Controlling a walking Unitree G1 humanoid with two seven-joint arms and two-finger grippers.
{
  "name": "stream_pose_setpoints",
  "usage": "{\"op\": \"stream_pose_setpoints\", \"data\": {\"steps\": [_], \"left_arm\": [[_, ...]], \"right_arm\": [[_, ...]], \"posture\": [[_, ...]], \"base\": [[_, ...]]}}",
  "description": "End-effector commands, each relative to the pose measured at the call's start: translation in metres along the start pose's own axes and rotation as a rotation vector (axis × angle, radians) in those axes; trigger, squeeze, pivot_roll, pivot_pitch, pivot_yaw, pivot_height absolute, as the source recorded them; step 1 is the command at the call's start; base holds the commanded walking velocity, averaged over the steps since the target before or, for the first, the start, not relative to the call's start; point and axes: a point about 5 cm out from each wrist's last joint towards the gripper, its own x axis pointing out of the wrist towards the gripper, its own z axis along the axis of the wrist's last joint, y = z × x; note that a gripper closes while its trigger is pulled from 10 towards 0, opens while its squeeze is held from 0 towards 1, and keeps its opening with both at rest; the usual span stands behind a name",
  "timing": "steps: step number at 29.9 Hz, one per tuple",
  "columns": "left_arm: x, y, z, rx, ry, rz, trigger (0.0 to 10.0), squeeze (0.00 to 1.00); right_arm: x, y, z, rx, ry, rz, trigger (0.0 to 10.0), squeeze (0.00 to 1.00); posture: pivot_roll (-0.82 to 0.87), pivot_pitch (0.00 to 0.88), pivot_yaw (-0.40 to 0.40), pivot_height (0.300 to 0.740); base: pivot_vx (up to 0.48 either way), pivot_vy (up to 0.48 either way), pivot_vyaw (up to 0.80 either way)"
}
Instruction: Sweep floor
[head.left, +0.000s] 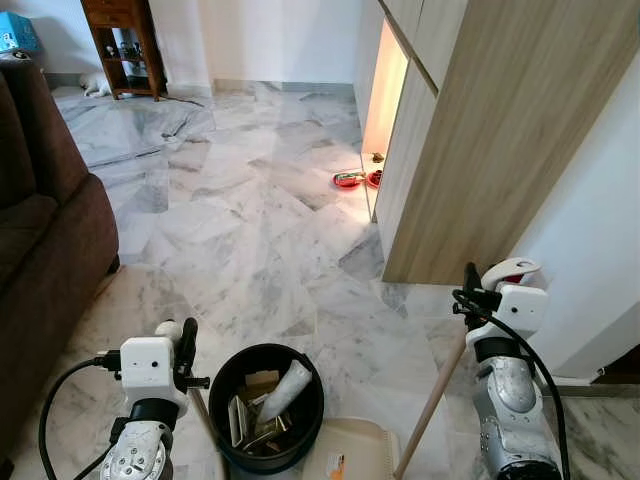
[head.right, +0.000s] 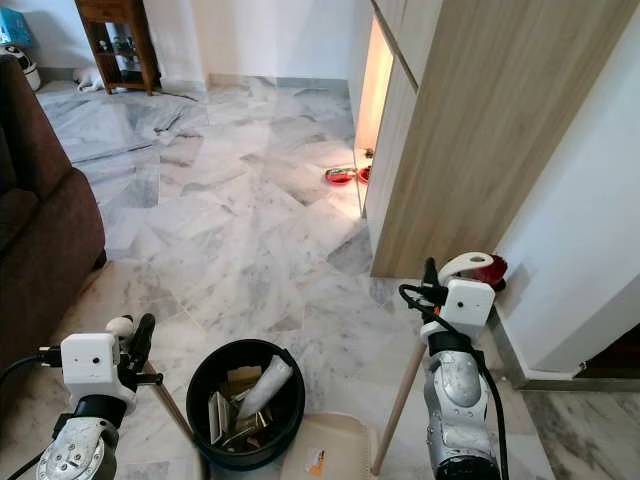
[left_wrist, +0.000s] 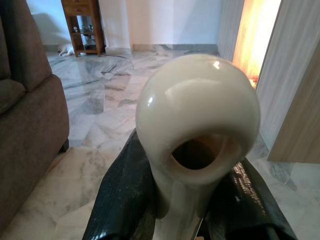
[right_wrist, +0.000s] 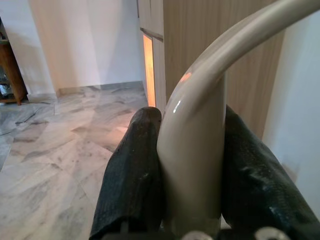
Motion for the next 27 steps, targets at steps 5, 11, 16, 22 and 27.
{"op": "stream_pose_setpoints", "data": {"steps": [5,11,16,22,27], "left_arm": [[0.0044,-0.0102,0.0149,-0.017,-0.083,-0.054,10.0,0.0],[0.0037,-0.0097,0.0155,-0.012,-0.084,-0.052,10.0,0.0],[0.0035,-0.0093,0.0157,-0.01,-0.086,-0.05,10.0,0.0],[0.0037,-0.0096,0.0161,-0.01,-0.091,-0.047,10.0,0.0],[0.0037,-0.0105,0.0163,-0.012,-0.095,-0.042,10.0,0.0]], "right_arm": [[0.006,-0.0019,0.0074,-0.011,-0.043,-0.002,10.0,0.0],[0.0061,-0.0023,0.0068,-0.019,-0.041,0.0,10.0,0.0],[0.0061,-0.0033,0.0066,-0.022,-0.043,-0.003,10.0,0.0],[0.0073,0.0009,0.0063,-0.02,-0.04,0.005,10.0,0.0],[0.0084,0.0024,0.007,-0.017,-0.043,0.009,10.0,0.0]], "posture": [[0.08,0.0,-0.053,0.74],[0.08,0.0,-0.051,0.74],[0.08,0.0,-0.051,0.74],[0.07,0.0,-0.052,0.74],[0.07,0.0,-0.056,0.74]], "base": [[0.0,0.0,0.0],[0.0,0.0,0.0],[-0.145,0.0,0.0],[0.0,0.0,0.0],[-0.247,0.0,0.0]]}}
